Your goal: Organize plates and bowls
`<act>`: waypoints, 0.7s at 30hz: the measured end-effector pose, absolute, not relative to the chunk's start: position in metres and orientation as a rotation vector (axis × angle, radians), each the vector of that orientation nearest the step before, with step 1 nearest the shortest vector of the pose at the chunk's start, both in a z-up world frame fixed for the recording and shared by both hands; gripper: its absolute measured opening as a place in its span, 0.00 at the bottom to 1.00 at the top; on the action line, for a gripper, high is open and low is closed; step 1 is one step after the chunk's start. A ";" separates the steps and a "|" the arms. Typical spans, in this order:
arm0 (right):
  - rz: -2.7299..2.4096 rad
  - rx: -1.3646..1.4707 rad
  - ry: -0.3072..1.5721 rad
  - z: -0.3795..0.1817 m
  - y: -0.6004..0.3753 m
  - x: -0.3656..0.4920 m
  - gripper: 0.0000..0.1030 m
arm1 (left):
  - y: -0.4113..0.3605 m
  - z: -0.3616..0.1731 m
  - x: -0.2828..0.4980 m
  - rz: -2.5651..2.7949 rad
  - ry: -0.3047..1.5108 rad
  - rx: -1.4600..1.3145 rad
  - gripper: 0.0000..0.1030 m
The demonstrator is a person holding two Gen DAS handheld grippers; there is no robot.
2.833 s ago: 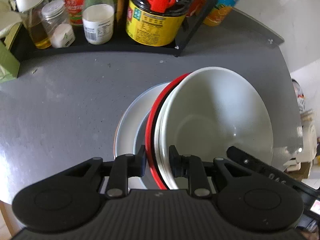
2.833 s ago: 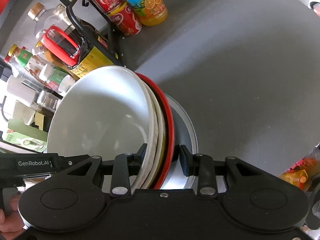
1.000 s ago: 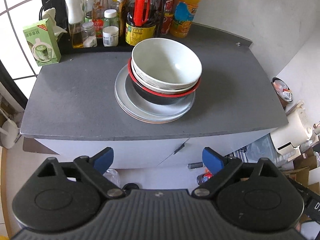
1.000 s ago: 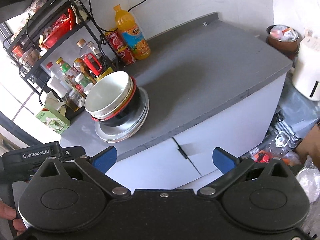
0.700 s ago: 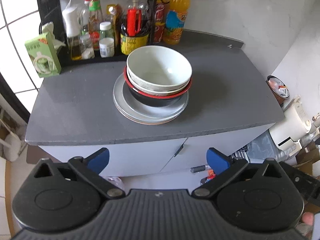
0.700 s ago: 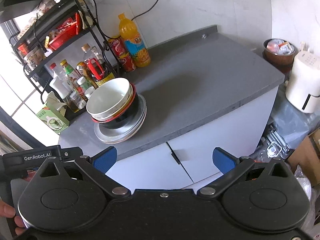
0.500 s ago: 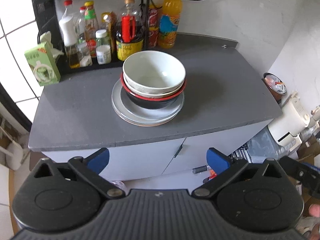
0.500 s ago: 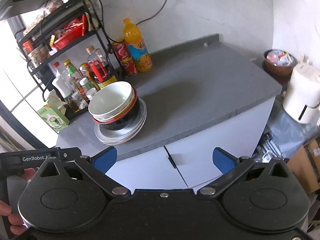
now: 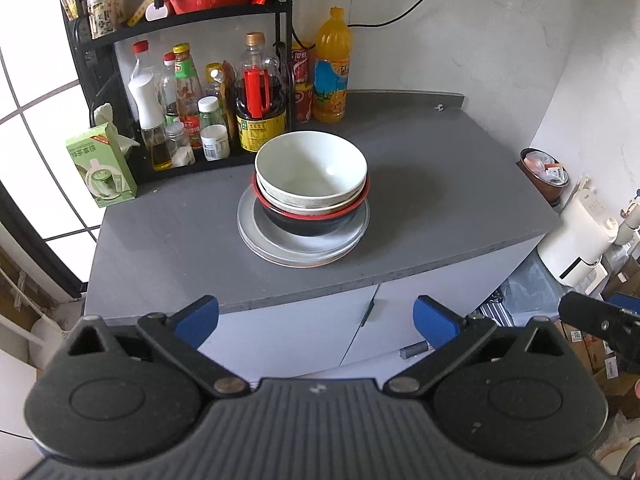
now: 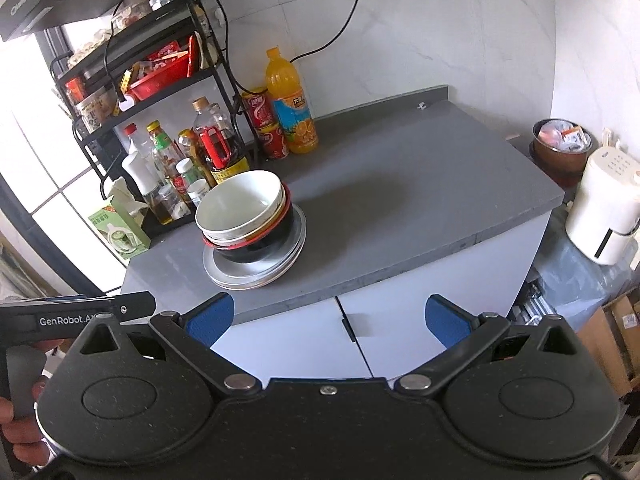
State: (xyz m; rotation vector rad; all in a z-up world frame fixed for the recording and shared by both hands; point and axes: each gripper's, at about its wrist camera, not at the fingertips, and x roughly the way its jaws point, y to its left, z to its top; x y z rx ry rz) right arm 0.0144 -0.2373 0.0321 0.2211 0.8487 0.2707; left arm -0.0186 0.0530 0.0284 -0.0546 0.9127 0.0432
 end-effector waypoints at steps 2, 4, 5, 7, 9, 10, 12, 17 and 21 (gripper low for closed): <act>0.267 0.230 0.845 0.032 -0.240 0.014 1.00 | 0.054 0.030 -0.020 0.037 0.903 -0.053 1.00; 0.243 0.215 0.844 0.032 -0.242 0.015 1.00 | 0.055 0.032 -0.020 0.042 0.890 -0.056 1.00; 0.231 0.207 0.843 0.032 -0.243 0.015 1.00 | 0.056 0.033 -0.020 0.043 0.883 -0.060 1.00; 0.221 0.208 0.837 0.033 -0.245 0.013 1.00 | 0.056 0.036 -0.020 0.036 0.875 -0.064 1.00; 0.216 0.205 0.836 0.036 -0.249 0.011 1.00 | 0.054 0.038 -0.022 0.027 0.872 -0.051 1.00; 0.209 0.196 0.833 0.037 -0.250 0.010 1.00 | 0.054 0.040 -0.022 0.025 0.869 -0.041 1.00; 0.197 0.182 0.822 0.041 -0.252 0.008 1.00 | 0.053 0.042 -0.023 0.024 0.865 -0.029 1.00; 0.194 0.170 0.809 0.048 -0.253 0.007 1.00 | 0.054 0.049 -0.027 0.025 0.856 -0.022 1.00; 0.197 0.173 0.803 0.051 -0.252 0.006 1.00 | 0.055 0.051 -0.028 0.019 0.855 -0.028 1.00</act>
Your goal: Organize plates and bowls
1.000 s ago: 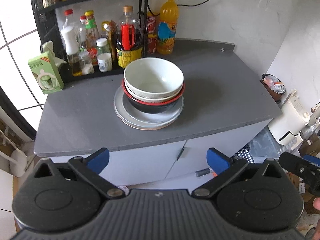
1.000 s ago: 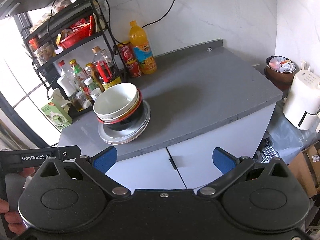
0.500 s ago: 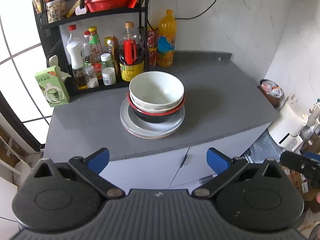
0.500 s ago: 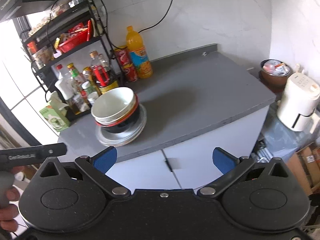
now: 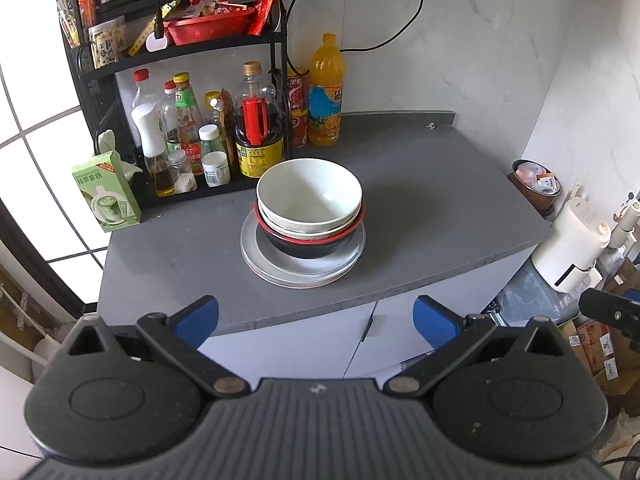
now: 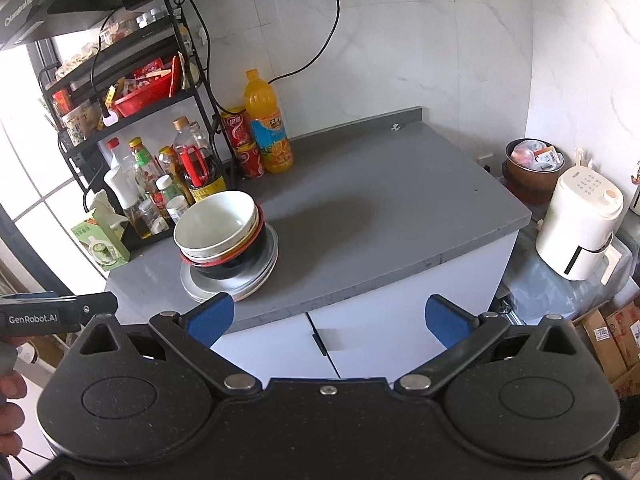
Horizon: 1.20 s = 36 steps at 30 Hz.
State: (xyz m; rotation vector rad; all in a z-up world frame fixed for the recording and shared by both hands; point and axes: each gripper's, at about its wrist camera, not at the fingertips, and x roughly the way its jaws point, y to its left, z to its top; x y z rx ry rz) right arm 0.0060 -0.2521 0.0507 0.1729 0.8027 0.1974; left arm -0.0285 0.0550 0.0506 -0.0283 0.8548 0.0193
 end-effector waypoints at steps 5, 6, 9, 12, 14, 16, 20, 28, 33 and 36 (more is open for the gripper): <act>0.212 0.150 0.812 0.052 -0.246 0.005 1.00 | 0.054 0.052 -0.030 0.009 0.852 -0.025 1.00; 0.212 0.145 0.812 0.053 -0.246 0.005 1.00 | 0.054 0.053 -0.030 0.009 0.851 -0.024 1.00; 0.208 0.146 0.815 0.054 -0.247 0.003 1.00 | 0.054 0.056 -0.031 0.020 0.845 -0.023 1.00; 0.209 0.144 0.815 0.055 -0.246 0.003 1.00 | 0.056 0.061 -0.034 0.036 0.835 -0.016 1.00; 0.212 0.139 0.819 0.056 -0.244 0.002 1.00 | 0.057 0.065 -0.036 0.033 0.825 -0.005 1.00; 0.215 0.136 0.820 0.056 -0.241 0.001 1.00 | 0.060 0.067 -0.037 0.032 0.826 -0.017 1.00; 0.220 0.131 0.822 0.057 -0.238 -0.002 1.00 | 0.062 0.068 -0.038 0.030 0.827 -0.025 1.00; 0.231 0.133 0.824 0.059 -0.235 -0.005 1.00 | 0.068 0.068 -0.042 0.032 0.835 -0.017 1.00; 0.232 0.140 0.822 0.059 -0.236 -0.006 1.00 | 0.070 0.070 -0.043 0.032 0.828 -0.015 1.00; 0.229 0.146 0.825 0.058 -0.237 -0.005 1.00 | 0.070 0.070 -0.043 0.030 0.830 -0.013 1.00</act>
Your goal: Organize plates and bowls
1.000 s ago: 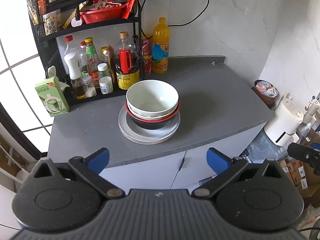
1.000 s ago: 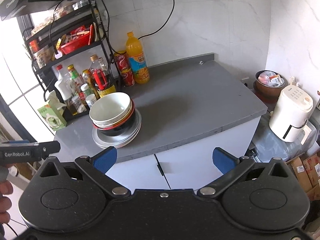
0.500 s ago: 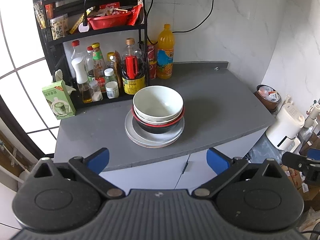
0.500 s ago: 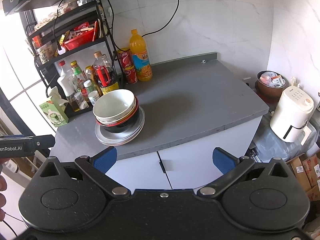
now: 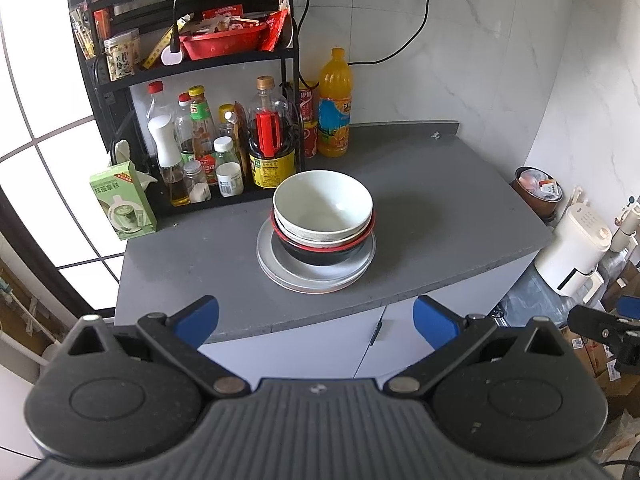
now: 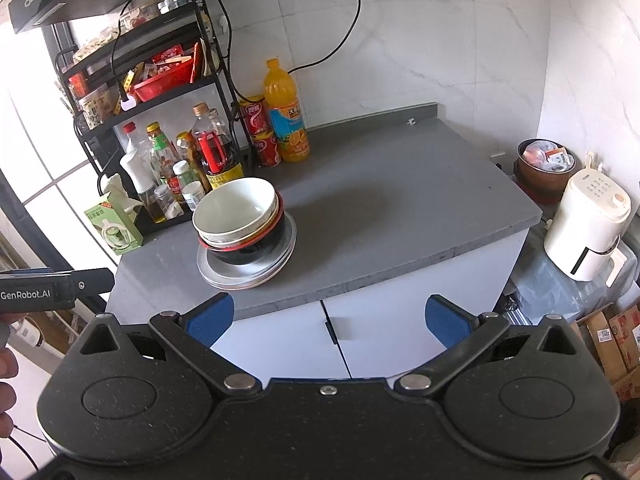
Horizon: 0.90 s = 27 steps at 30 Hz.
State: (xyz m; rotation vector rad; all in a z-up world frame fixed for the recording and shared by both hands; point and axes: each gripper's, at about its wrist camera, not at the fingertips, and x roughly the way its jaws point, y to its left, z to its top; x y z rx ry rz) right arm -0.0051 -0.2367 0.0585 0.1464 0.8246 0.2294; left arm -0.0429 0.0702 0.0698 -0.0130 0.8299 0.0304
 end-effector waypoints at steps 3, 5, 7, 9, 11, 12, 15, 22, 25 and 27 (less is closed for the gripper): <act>0.233 0.149 0.826 0.058 -0.237 -0.004 1.00 | 0.069 0.069 -0.043 0.029 0.831 -0.008 1.00; 0.234 0.155 0.827 0.058 -0.237 -0.004 1.00 | 0.068 0.068 -0.042 0.032 0.834 -0.008 1.00; 0.234 0.158 0.828 0.058 -0.237 -0.004 1.00 | 0.067 0.068 -0.042 0.034 0.834 -0.008 1.00; 0.233 0.157 0.829 0.059 -0.237 -0.004 1.00 | 0.066 0.068 -0.042 0.034 0.835 -0.008 1.00; 0.234 0.155 0.825 0.059 -0.237 -0.004 1.00 | 0.066 0.067 -0.042 0.031 0.834 -0.009 1.00; 0.234 0.154 0.823 0.059 -0.237 -0.004 1.00 | 0.065 0.067 -0.041 0.030 0.835 -0.008 1.00; 0.235 0.162 0.817 0.060 -0.237 -0.004 1.00 | 0.064 0.067 -0.041 0.032 0.833 -0.010 1.00; 0.227 0.173 0.821 0.059 -0.237 -0.002 1.00 | 0.062 0.064 -0.038 0.036 0.840 0.018 1.00; 0.225 0.170 0.820 0.059 -0.237 -0.001 1.00 | 0.061 0.063 -0.037 0.034 0.842 0.017 1.00; 0.224 0.170 0.822 0.060 -0.236 0.002 1.00 | 0.060 0.063 -0.037 0.032 0.844 0.019 1.00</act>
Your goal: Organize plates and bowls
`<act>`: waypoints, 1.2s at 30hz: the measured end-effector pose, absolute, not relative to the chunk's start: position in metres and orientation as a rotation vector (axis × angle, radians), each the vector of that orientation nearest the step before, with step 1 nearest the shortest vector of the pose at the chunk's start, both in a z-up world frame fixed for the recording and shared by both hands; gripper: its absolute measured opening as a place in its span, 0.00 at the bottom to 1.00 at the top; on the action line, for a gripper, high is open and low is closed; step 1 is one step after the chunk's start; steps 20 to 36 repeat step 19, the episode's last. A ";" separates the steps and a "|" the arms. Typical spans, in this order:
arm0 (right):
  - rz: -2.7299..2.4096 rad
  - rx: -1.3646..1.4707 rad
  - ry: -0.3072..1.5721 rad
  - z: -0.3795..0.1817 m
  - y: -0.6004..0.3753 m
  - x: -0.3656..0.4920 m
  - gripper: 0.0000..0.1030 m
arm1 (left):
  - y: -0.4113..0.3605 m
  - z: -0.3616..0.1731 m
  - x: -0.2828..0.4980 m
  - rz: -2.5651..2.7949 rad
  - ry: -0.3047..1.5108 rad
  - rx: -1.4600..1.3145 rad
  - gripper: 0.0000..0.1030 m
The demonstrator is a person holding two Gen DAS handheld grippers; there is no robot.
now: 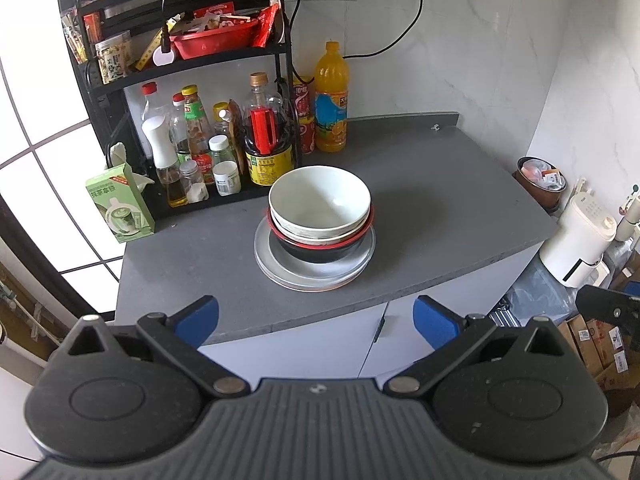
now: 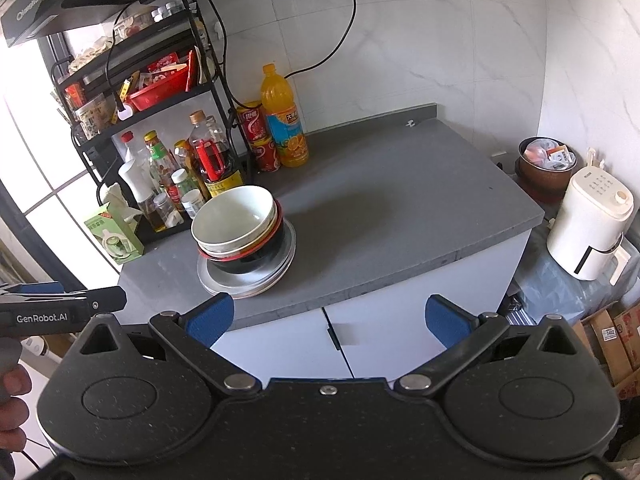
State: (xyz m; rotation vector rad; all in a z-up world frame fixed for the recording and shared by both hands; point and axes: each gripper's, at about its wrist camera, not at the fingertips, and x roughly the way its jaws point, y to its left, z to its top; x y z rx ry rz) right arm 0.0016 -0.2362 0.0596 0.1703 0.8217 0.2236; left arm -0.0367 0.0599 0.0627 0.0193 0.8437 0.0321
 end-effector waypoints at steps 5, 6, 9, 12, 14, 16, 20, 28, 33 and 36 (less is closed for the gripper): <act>0.211 0.166 0.829 0.058 -0.233 0.007 1.00 | 0.060 0.061 -0.032 0.026 0.846 0.015 1.00; 0.211 0.164 0.829 0.058 -0.232 0.009 1.00 | 0.061 0.060 -0.031 0.027 0.848 0.014 1.00; 0.209 0.163 0.830 0.057 -0.231 0.009 1.00 | 0.062 0.058 -0.027 0.032 0.851 0.017 1.00; 0.205 0.158 0.843 0.056 -0.228 0.014 1.00 | 0.064 0.057 -0.023 0.036 0.848 0.015 1.00; 0.209 0.155 0.845 0.057 -0.227 0.016 1.00 | 0.064 0.057 -0.021 0.039 0.849 0.011 1.00; 0.219 0.143 0.839 0.058 -0.226 0.016 1.00 | 0.065 0.057 -0.018 0.038 0.852 0.005 1.00; 0.219 0.153 0.835 0.059 -0.227 0.016 1.00 | 0.065 0.059 -0.016 0.038 0.843 0.007 1.00; 0.219 0.153 0.835 0.059 -0.227 0.016 1.00 | 0.065 0.059 -0.016 0.038 0.843 0.007 1.00; 0.219 0.153 0.835 0.059 -0.227 0.016 1.00 | 0.065 0.059 -0.016 0.038 0.843 0.007 1.00; 0.219 0.153 0.835 0.059 -0.227 0.016 1.00 | 0.065 0.059 -0.016 0.038 0.843 0.007 1.00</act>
